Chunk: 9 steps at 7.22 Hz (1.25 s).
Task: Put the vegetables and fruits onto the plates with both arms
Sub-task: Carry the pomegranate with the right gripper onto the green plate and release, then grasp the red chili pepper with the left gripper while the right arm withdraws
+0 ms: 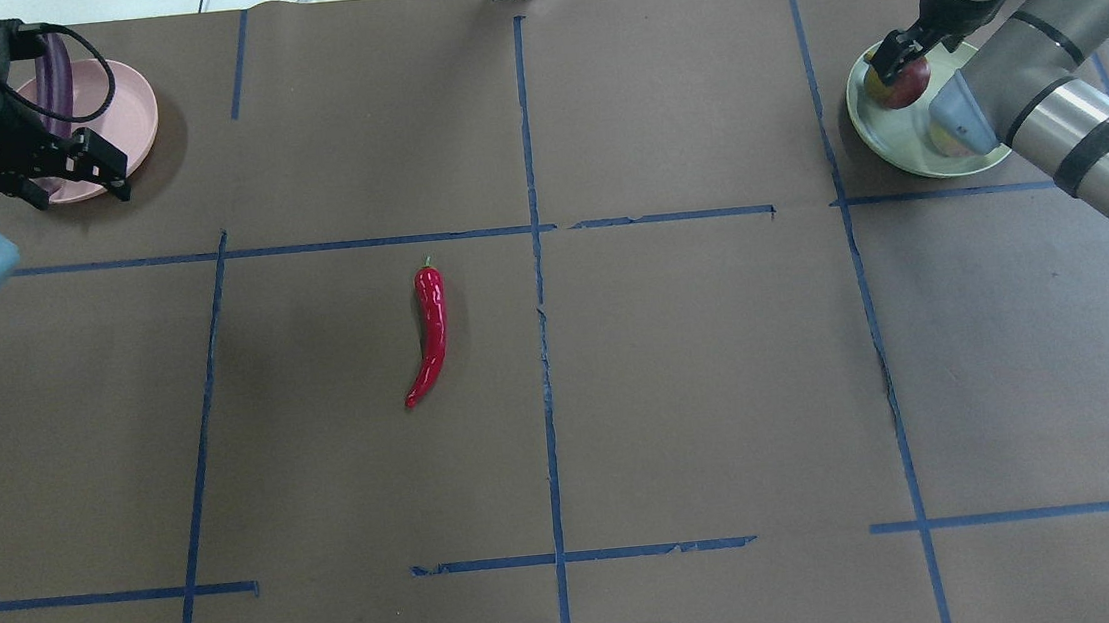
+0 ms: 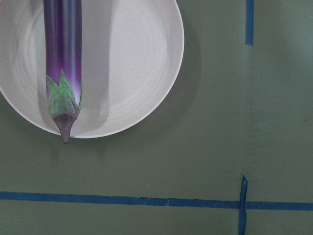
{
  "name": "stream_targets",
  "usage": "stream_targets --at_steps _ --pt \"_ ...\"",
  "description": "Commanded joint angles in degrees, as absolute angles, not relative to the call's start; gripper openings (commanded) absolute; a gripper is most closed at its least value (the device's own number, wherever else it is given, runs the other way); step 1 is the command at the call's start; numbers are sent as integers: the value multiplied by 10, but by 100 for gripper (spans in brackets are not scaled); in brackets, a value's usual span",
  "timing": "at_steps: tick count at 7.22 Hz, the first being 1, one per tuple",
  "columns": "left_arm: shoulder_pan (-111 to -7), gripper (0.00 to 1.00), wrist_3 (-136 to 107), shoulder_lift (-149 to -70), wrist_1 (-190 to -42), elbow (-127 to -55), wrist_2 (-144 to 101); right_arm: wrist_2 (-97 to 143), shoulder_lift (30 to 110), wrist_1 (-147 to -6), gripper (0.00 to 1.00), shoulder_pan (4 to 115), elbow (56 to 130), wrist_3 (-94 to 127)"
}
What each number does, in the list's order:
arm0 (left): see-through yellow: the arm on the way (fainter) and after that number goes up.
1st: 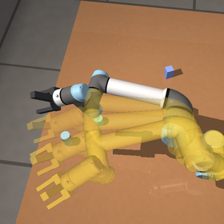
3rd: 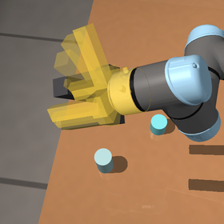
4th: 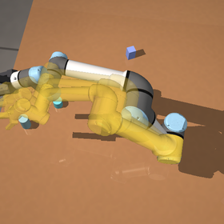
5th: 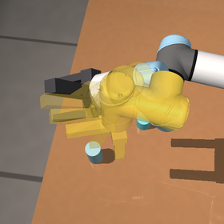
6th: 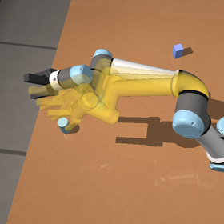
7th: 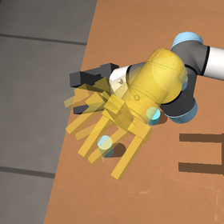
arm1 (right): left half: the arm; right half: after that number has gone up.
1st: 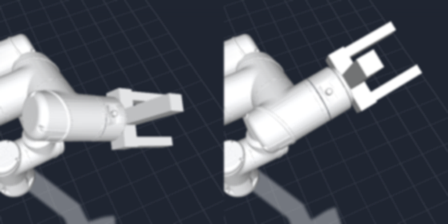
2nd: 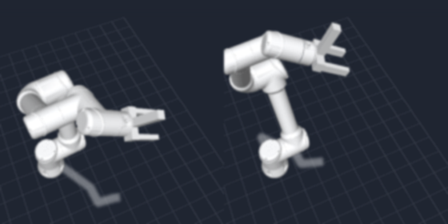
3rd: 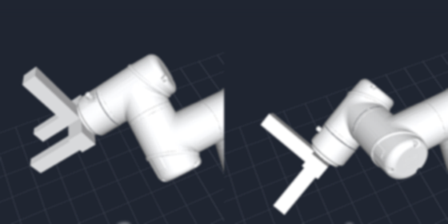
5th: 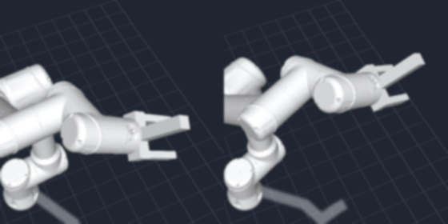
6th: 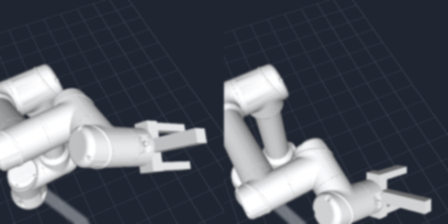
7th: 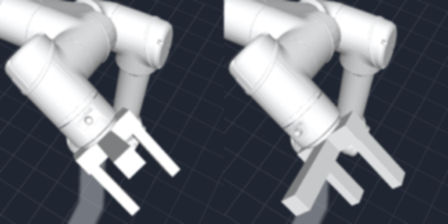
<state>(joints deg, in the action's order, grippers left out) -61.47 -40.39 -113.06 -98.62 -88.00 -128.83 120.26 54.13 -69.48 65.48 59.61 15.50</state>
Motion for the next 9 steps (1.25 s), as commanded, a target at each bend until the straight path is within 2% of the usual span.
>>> stream_targets --at_steps 1,3,6,7,9 --pt "-542 100 -482 -1171 -997 -888 -1243 1249 564 -780 100 715 664 148" --pt "-485 100 -552 -1212 -998 -885 -1200 1275 595 -898 100 763 748 76" --pt "-412 100 -678 -1266 -998 -881 -1167 1282 771 -909 100 806 862 -24" --pt "-372 100 -688 -1270 -998 -879 -1129 1288 818 -871 100 809 880 -31" --pt "-338 99 -690 -1271 -998 -870 -1102 1309 829 -862 100 809 879 -31"
